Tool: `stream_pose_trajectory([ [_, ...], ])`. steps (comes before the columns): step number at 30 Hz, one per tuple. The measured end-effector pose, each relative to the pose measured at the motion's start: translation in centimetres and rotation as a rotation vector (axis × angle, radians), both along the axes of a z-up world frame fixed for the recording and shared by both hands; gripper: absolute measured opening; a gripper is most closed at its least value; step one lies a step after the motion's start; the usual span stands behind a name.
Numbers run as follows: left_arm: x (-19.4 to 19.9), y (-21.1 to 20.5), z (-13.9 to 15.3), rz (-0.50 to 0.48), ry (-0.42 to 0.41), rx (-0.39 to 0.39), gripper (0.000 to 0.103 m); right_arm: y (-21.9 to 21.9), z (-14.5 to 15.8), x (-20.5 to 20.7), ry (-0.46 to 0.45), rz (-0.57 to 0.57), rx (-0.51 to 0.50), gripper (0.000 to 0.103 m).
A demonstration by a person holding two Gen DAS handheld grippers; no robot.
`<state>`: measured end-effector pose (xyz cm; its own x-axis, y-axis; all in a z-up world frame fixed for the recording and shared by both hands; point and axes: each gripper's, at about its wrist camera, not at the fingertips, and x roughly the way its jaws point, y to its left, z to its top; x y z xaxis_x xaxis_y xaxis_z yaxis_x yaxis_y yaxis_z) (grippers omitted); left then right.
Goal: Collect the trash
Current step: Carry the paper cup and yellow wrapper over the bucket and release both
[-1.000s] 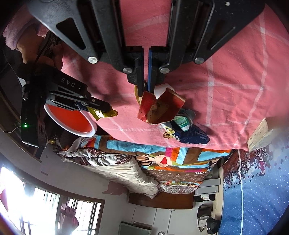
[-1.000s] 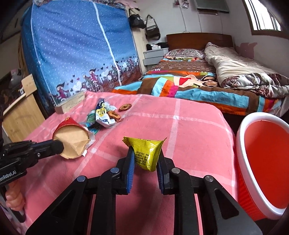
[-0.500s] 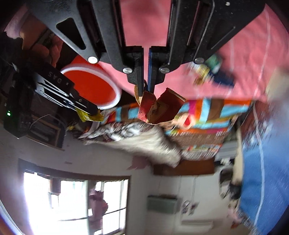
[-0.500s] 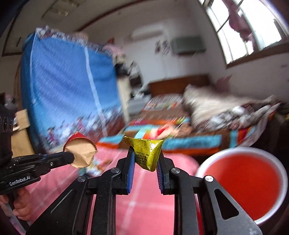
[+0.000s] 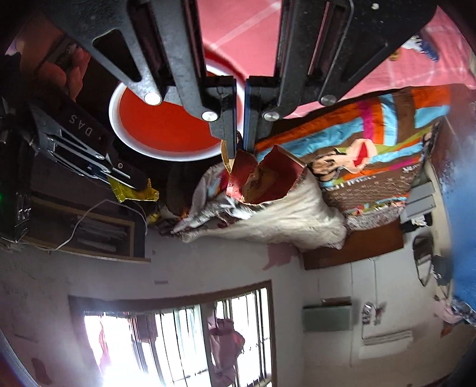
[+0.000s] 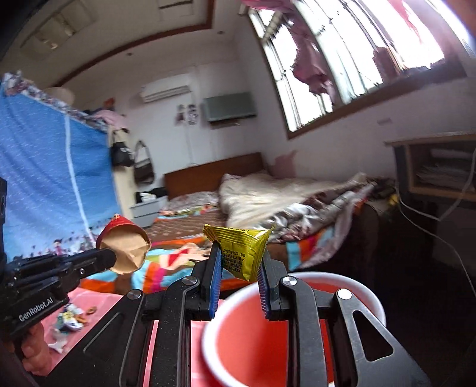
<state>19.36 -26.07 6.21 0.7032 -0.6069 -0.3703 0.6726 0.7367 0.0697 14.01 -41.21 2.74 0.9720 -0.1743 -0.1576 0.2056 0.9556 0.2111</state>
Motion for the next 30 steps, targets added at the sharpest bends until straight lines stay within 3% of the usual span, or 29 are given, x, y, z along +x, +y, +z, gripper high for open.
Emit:
stream_pose_trajectory([
  [12,3.5,-6.3,-4.0,-0.047,0.244,0.105,0.073,-4.6,-3.6,1.7,0.228,-0.075,0.154,0.022],
  [20,5.4,-7.7,-5.7,-0.081,0.402,0.094,0.075,-5.8,-5.3,2.4,0.326,-0.083,0.205,0.022],
  [22,5.7,-7.9,-5.9,-0.085,0.428,0.091,0.078,-6.1,-5.5,2.6,0.340,-0.086,0.212,0.022],
  [24,5.9,-8.0,-6.1,-0.083,0.442,0.090,0.093,-6.2,-5.8,2.7,0.353,-0.089,0.216,0.022],
  [26,6.0,-7.7,-6.1,-0.066,0.443,0.079,0.099,-6.1,-5.8,2.7,0.357,-0.091,0.218,0.022],
  [30,6.1,-6.7,-5.7,-0.033,0.438,0.045,0.101,-6.0,-5.6,2.6,0.349,-0.094,0.213,0.023],
])
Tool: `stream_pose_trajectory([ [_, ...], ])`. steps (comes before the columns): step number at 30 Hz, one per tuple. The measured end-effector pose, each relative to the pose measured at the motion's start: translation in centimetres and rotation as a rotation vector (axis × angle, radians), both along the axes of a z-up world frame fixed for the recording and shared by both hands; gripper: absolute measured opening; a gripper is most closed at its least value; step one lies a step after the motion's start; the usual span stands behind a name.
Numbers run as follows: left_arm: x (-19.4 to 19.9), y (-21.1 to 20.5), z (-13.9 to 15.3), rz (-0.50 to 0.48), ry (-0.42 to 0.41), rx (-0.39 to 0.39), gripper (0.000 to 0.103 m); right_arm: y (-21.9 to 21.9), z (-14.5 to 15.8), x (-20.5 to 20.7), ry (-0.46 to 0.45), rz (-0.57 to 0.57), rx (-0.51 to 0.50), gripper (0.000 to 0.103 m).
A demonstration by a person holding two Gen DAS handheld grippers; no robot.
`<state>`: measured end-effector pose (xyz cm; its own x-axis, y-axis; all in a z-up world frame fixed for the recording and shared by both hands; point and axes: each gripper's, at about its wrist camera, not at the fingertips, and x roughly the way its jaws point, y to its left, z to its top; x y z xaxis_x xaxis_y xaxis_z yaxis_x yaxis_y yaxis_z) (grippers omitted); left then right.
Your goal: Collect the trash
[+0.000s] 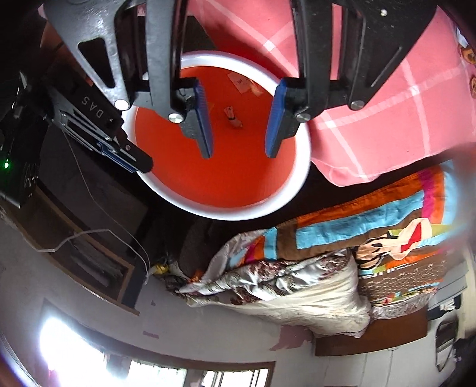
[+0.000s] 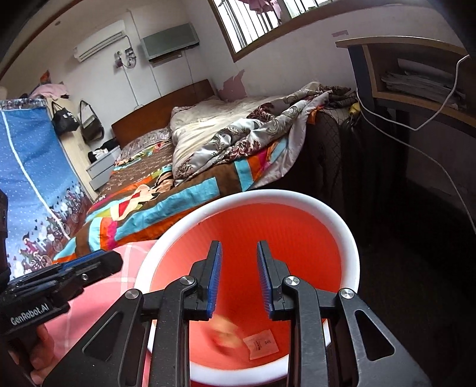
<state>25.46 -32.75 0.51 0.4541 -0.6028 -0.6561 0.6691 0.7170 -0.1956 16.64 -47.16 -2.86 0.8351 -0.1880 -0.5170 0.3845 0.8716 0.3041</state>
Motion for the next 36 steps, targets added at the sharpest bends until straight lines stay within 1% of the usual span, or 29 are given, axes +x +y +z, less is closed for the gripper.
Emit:
stream_pose_trajectory([
  [5,0.0,2.5,0.9,0.087,-0.032,-0.036,0.102,0.9,1.0,-0.3,-0.045,-0.001,-0.036,0.024],
  [7,-0.4,4.0,1.7,0.136,-0.066,-0.053,0.102,1.4,1.6,-0.4,-0.071,0.006,-0.056,0.025],
  [10,-1.3,6.2,2.6,0.202,-0.123,-0.073,0.102,2.6,2.7,-0.8,-0.124,0.015,-0.097,0.030],
  [12,-1.9,7.9,3.1,0.249,-0.160,-0.086,0.102,3.5,3.4,-1.1,-0.168,0.022,-0.114,0.037],
  [13,-2.4,9.0,3.5,0.278,-0.183,-0.093,0.102,3.9,3.7,-1.3,-0.185,0.026,-0.122,0.038],
  [16,-3.6,12.0,4.2,0.360,-0.242,-0.105,0.102,5.3,4.7,-1.8,-0.250,0.041,-0.150,0.046],
  [19,-5.3,15.6,4.7,0.455,-0.310,-0.129,0.102,6.9,5.6,-2.4,-0.310,0.061,-0.178,0.050],
  [20,-5.7,16.4,4.8,0.475,-0.325,-0.135,0.102,7.5,5.9,-2.5,-0.329,0.072,-0.188,0.054],
  [21,-6.2,17.5,4.9,0.502,-0.345,-0.139,0.103,8.1,6.1,-2.6,-0.345,0.082,-0.191,0.064],
  [22,-6.9,18.7,5.0,0.539,-0.374,-0.141,0.103,8.5,6.3,-2.8,-0.364,0.091,-0.190,0.071],
  [23,-7.3,19.3,5.0,0.556,-0.390,-0.141,0.103,9.2,6.5,-3.0,-0.395,0.106,-0.188,0.081],
  [25,-8.3,21.2,5.0,0.594,-0.426,-0.132,0.103,10.2,6.8,-3.4,-0.429,0.132,-0.193,0.082],
  [27,-9.0,22.4,4.9,0.625,-0.442,-0.119,0.103,11.4,7.0,-3.6,-0.455,0.169,-0.201,0.086],
  [28,-9.3,23.2,4.9,0.648,-0.449,-0.112,0.103,12.0,7.1,-3.6,-0.469,0.186,-0.203,0.091],
  [29,-9.6,24.1,4.8,0.668,-0.453,-0.110,0.103,12.5,7.1,-3.6,-0.481,0.198,-0.205,0.100],
  [30,-9.8,24.8,4.8,0.680,-0.455,-0.112,0.103,13.1,7.1,-3.7,-0.497,0.214,-0.208,0.103],
  [32,-10.2,26.3,4.5,0.707,-0.463,-0.112,0.103,14.4,7.0,-3.6,-0.518,0.257,-0.212,0.103],
  [36,-11.1,28.5,4.2,0.749,-0.500,-0.092,0.103,16.3,6.9,-3.1,-0.530,0.327,-0.228,0.103],
])
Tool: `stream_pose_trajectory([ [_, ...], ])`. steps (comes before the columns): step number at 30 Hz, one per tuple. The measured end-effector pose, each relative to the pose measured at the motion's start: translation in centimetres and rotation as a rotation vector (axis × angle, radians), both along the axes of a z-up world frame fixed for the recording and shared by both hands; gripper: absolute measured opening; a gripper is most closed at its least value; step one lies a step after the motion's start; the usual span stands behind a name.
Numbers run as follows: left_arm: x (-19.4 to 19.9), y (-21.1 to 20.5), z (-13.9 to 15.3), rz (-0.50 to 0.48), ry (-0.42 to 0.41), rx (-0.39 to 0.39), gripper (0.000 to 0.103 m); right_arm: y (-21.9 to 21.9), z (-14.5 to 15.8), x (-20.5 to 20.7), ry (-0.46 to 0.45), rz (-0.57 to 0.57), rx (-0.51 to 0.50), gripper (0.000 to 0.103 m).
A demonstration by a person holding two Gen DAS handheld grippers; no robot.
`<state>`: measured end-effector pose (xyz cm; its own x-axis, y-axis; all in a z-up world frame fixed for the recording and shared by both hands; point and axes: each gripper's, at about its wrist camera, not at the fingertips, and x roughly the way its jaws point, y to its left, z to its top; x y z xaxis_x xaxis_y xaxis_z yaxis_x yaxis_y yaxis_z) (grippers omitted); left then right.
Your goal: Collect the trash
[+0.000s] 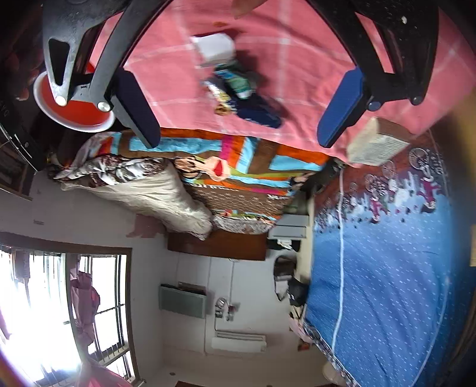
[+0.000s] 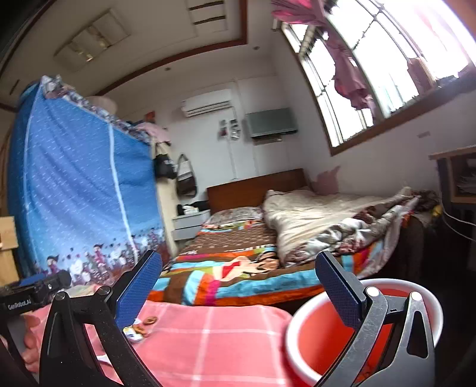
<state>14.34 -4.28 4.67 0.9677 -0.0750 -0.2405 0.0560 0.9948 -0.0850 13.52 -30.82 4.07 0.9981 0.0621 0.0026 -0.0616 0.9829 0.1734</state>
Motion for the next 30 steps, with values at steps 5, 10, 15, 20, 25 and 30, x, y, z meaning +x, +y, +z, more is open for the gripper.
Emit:
stream_pose_trajectory([
  [5,-0.9,2.0,-0.6,0.022,-0.009,0.014,0.103,2.1,-0.3,0.8,0.006,0.053,-0.042,0.103],
  [10,-0.2,3.6,-1.4,0.029,0.032,0.025,0.103,3.9,-1.1,1.4,0.043,0.096,-0.080,0.103],
  [15,1.0,4.3,-1.9,0.023,0.103,0.022,0.103,5.2,-1.8,2.8,0.113,0.125,-0.099,0.103],
  [20,2.9,4.5,-2.9,-0.018,0.199,0.007,0.103,6.2,-2.6,4.5,0.188,0.147,-0.111,0.102],
  [25,5.5,3.7,-4.2,-0.116,0.332,-0.026,0.102,7.1,-3.4,6.4,0.267,0.197,-0.130,0.091],
  [30,7.5,2.1,-5.3,-0.193,0.430,-0.019,0.094,8.5,-4.0,8.9,0.355,0.277,-0.136,0.076],
])
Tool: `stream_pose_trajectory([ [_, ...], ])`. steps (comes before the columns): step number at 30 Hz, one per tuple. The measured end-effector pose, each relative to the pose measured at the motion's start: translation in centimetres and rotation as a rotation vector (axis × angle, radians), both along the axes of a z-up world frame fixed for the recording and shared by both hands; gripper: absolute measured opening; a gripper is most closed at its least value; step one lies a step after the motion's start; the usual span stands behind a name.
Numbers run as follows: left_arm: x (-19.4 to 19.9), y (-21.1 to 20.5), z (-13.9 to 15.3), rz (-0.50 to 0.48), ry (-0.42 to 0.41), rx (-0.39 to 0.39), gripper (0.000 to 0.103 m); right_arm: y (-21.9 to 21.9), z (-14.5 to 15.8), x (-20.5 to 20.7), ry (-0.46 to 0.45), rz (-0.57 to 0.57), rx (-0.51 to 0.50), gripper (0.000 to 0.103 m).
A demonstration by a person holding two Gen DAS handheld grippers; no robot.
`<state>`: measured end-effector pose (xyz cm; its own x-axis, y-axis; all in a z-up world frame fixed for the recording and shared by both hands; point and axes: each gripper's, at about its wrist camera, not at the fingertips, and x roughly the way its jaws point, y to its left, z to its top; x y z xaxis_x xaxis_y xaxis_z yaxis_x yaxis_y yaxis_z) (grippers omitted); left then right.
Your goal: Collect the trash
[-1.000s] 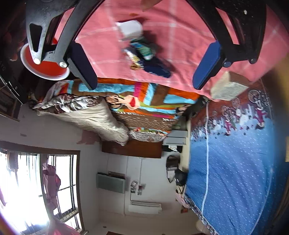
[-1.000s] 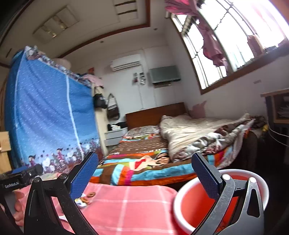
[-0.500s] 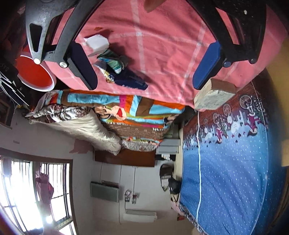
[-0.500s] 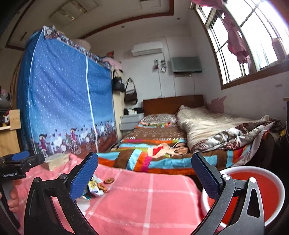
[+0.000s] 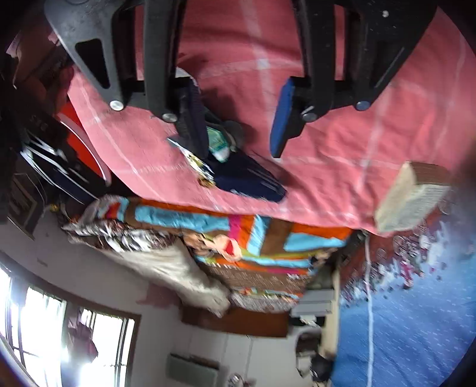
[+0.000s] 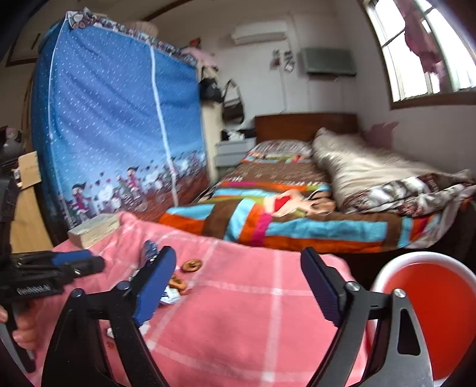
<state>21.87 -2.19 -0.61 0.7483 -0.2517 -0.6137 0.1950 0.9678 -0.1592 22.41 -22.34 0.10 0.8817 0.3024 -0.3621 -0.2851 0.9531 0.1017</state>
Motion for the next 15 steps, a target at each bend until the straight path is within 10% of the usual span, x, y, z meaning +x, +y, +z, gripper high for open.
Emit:
stream_pose_trajectory([
  [6,2.6,-0.6,-1.8,-0.050,0.160,-0.089,0.090,1.4,-1.1,3.0,0.137,0.070,-0.018,0.048],
  [15,4.1,-1.3,-3.2,-0.071,0.259,-0.130,0.088,2.7,-2.6,5.3,0.274,0.137,-0.010,0.041],
])
